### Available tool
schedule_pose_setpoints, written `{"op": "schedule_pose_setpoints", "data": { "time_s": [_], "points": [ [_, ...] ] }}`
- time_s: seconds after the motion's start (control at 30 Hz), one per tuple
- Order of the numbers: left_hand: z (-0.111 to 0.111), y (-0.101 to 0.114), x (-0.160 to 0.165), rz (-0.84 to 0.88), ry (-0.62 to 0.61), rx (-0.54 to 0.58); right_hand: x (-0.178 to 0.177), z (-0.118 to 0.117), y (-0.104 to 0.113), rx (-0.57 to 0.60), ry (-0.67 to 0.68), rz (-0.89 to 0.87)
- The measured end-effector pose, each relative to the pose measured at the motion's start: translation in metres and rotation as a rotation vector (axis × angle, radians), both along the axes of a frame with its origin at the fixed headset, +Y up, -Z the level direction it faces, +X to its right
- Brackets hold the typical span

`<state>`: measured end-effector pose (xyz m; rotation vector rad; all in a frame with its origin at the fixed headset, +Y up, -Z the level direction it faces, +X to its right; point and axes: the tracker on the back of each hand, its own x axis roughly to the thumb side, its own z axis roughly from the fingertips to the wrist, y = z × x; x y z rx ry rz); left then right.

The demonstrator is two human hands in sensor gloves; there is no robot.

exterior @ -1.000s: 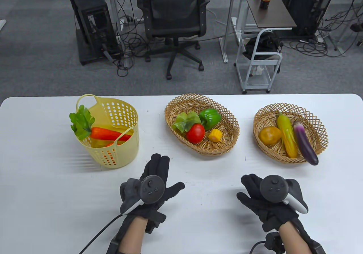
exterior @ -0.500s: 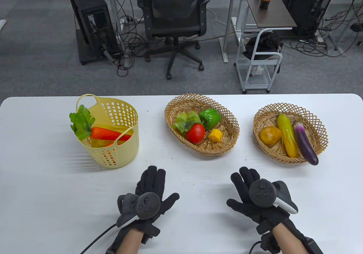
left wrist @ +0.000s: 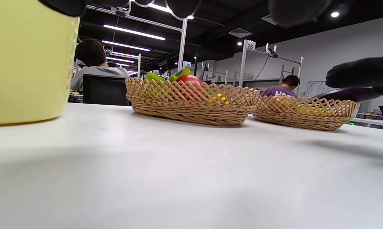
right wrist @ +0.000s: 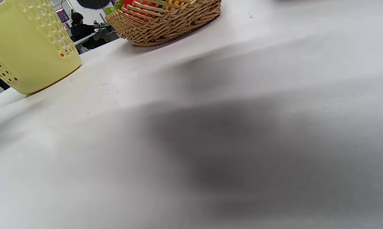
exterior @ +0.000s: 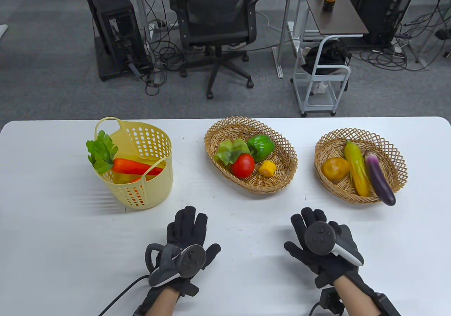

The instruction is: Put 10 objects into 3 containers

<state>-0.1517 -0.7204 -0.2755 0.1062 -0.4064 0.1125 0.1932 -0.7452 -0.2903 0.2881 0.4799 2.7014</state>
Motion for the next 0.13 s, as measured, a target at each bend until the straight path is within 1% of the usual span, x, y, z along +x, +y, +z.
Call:
{"op": "schedule_pose_setpoints", "data": {
  "time_s": [0.13],
  "points": [
    [-0.0005,0.001,0.0001,-0.004,0.0,-0.004,0.0003,0.0001,0.0004,-0.004,0.0,-0.004]
  ]
}}
